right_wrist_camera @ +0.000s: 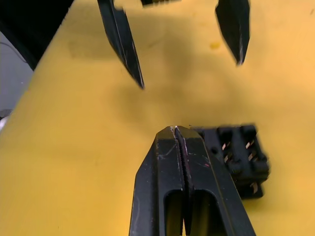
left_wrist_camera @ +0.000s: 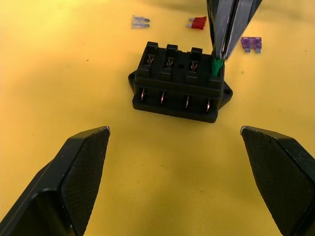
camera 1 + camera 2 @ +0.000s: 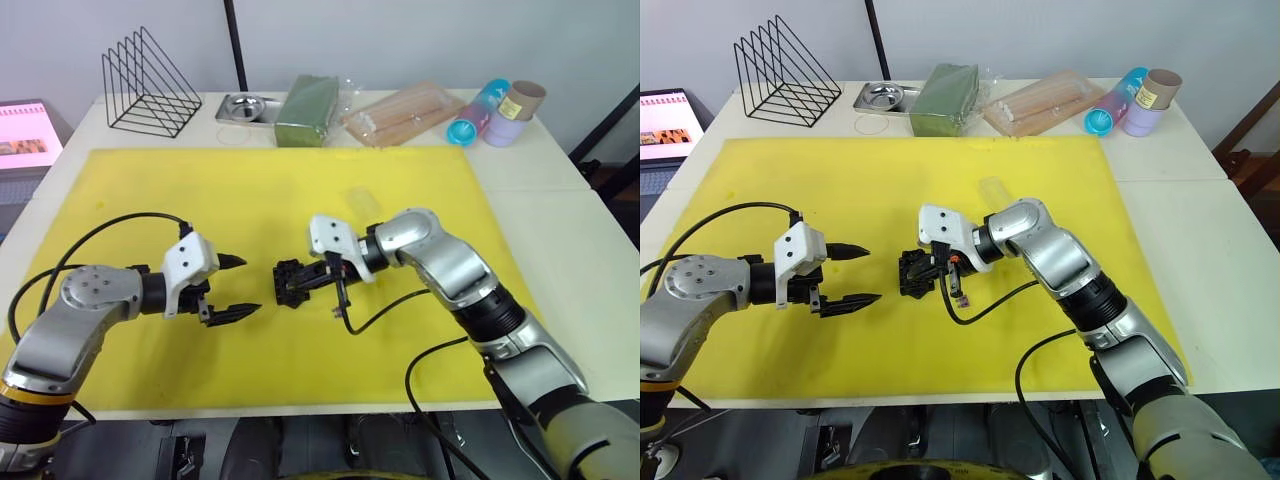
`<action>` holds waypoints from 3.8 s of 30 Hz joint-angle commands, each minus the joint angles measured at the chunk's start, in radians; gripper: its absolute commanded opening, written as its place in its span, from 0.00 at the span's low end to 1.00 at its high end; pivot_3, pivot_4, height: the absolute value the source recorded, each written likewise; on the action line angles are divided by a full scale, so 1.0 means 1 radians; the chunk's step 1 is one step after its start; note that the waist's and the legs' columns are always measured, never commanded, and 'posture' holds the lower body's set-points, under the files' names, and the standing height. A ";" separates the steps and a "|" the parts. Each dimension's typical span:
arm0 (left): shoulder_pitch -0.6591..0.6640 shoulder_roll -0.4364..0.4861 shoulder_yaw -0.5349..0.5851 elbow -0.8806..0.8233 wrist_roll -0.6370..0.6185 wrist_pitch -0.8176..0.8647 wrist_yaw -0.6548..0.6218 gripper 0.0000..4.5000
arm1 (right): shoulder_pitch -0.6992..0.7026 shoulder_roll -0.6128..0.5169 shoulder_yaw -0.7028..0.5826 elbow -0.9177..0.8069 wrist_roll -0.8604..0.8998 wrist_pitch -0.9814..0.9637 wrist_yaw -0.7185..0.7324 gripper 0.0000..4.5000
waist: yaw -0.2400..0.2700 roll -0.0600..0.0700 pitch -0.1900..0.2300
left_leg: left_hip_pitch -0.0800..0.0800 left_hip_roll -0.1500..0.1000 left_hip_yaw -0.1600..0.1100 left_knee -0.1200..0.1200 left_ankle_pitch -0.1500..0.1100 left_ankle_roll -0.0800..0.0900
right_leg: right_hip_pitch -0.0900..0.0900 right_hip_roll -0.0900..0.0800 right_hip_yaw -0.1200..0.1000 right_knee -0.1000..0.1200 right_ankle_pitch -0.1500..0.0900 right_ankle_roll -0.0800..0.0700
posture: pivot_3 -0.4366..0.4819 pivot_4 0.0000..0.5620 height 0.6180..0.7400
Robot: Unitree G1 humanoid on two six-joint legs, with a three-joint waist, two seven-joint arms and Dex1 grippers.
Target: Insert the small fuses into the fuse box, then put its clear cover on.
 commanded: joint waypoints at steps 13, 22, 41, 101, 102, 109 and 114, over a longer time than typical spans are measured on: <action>-0.014 0.014 0.026 0.011 0.009 -0.031 -0.008 1.00 | 0.034 -0.014 0.088 0.127 -0.133 -0.171 -0.020 0.01 | 0.001 0.000 -0.001 | 0.003 0.000 0.000 0.000 0.000 0.000 | 0.003 0.000 0.000 0.000 0.000 0.000 | 0.48 0.27 1.00; -0.027 0.021 0.057 0.006 -0.030 -0.010 -0.019 1.00 | -0.005 -0.005 -0.030 0.035 -0.005 -0.095 0.013 0.01 | 0.002 0.000 -0.001 | 0.003 0.000 0.000 0.001 0.000 0.000 | 0.003 0.000 0.000 0.000 0.000 0.000 | 0.48 0.27 1.00; 0.272 0.223 0.522 -0.106 -0.155 0.146 -0.136 1.00 | 0.107 -0.494 -0.329 -0.139 0.141 -0.042 0.194 0.68 | 0.002 0.000 0.000 | 0.000 0.000 0.001 -0.001 0.000 0.000 | 0.000 -0.001 0.000 -0.001 -0.002 -0.003 | 0.48 0.27 1.00; 0.159 0.090 0.173 -0.154 -0.103 -0.008 -0.064 1.00 | 0.215 -0.075 -0.425 -0.204 0.605 1.043 -0.498 0.65 | 0.000 -0.001 0.000 | 0.000 0.000 0.000 0.000 0.000 0.000 | 0.001 0.000 0.001 -0.002 0.000 0.000 | 0.48 0.27 1.00; 0.159 0.089 0.172 -0.154 -0.102 -0.009 -0.062 1.00 | 0.214 -0.072 -0.431 -0.192 0.620 1.043 -0.510 0.65 | 0.000 -0.001 0.000 | 0.000 0.000 0.000 0.000 0.000 0.000 | 0.001 0.000 0.001 -0.002 0.000 0.000 | 0.48 0.27 1.00; 0.162 0.079 0.173 -0.154 -0.092 -0.017 -0.049 1.00 | 0.214 -0.048 -0.450 -0.131 0.710 1.043 -0.614 0.65 | -0.003 -0.001 0.000 | 0.000 0.000 0.000 0.000 0.000 0.000 | 0.001 0.001 0.001 -0.001 0.000 0.000 | 0.48 0.27 1.00; 0.158 0.069 0.170 -0.155 -0.088 -0.018 -0.037 1.00 | 0.212 -0.032 -0.456 -0.116 0.751 1.043 -0.675 0.53 | -0.003 -0.001 0.000 | 0.000 0.001 0.000 0.000 0.000 0.000 | 0.001 0.001 0.001 -0.001 0.000 0.000 | 0.48 0.27 1.00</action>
